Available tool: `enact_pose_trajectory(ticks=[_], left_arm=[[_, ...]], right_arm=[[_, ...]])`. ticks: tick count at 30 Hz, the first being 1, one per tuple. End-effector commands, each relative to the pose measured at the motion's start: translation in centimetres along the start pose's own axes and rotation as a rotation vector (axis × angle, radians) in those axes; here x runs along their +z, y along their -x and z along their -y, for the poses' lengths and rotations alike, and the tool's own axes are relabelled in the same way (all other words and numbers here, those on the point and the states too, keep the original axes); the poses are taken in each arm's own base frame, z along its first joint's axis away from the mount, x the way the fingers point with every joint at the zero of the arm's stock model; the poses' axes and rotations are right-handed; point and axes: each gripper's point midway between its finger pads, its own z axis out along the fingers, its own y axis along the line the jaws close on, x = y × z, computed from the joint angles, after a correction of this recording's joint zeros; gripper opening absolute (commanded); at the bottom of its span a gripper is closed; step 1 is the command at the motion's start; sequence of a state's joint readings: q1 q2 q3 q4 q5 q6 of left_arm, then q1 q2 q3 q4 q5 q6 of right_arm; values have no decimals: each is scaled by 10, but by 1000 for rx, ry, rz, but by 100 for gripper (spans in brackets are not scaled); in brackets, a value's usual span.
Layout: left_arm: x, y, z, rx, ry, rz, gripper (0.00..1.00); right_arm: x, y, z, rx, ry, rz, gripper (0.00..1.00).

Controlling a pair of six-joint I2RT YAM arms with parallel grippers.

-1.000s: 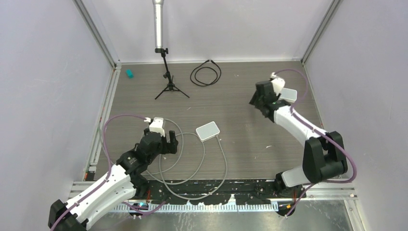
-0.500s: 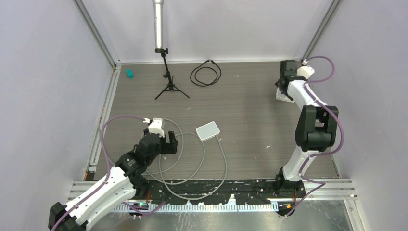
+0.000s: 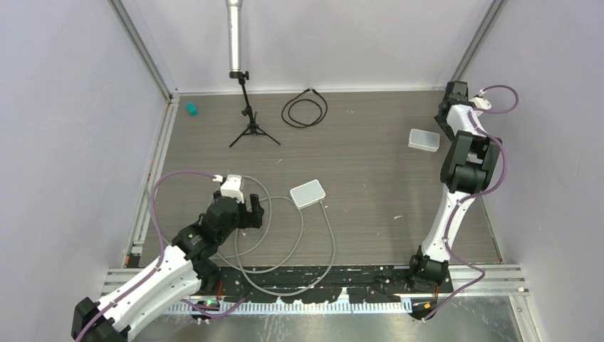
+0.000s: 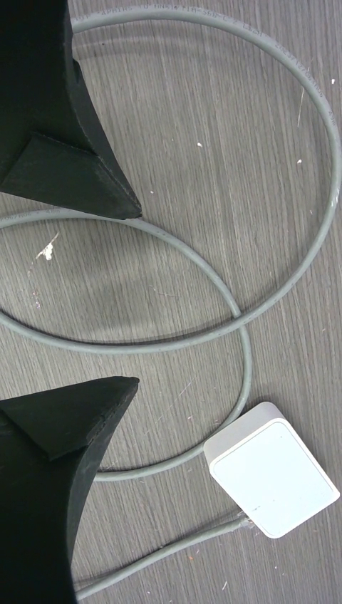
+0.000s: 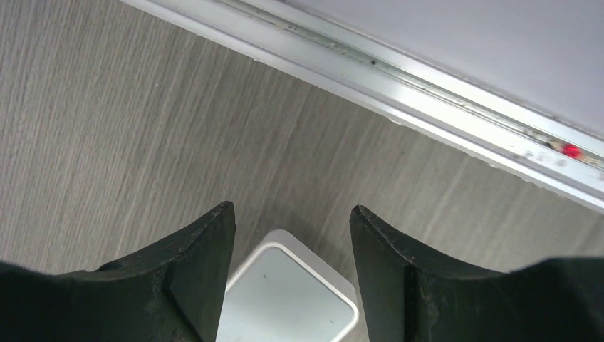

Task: Insert the plug into the switch port
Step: Move the switch port to the center of the board.

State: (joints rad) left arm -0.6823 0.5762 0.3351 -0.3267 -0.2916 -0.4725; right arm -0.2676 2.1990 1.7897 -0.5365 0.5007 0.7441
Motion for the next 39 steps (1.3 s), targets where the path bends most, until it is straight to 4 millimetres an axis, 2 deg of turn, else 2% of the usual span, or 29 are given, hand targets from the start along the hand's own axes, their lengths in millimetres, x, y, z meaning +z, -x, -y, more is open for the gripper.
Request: enact_pose_trajectory(ticks=[1,4,8,11,14,20,29,37,39], left_arm=[[1,12,6,-20,-16,42,82],[2,12,6,-20,-14,39,82],[2,13,5,-22,-13,42,82],[2,13,5,-23,-10,44,82],[1,13,5,-24,-11,47,82],[1,13,5,-25,-15,49,82],[-2,14,4,-32,-20,66,82],[-1,14,5,-31,-19,62,82],[-1,13,5,-30,-19,59,82]], right_arm=[[4,15,-24,23,61,-3,65],[12,13,-34,14,77,-17,65],[22,6,-35,-9,64,-39,65],[25,-7,-37,-28,75,-84,64],[25,-20,-29,-57,52,-112,64],[9,-41,-15,-105,36,-123,64],[-19,-88,-3,-132,88,-170,63],[-63,-119,-6,-129,181,-185,63],[-69,-131,1,-113,192,-200,62]])
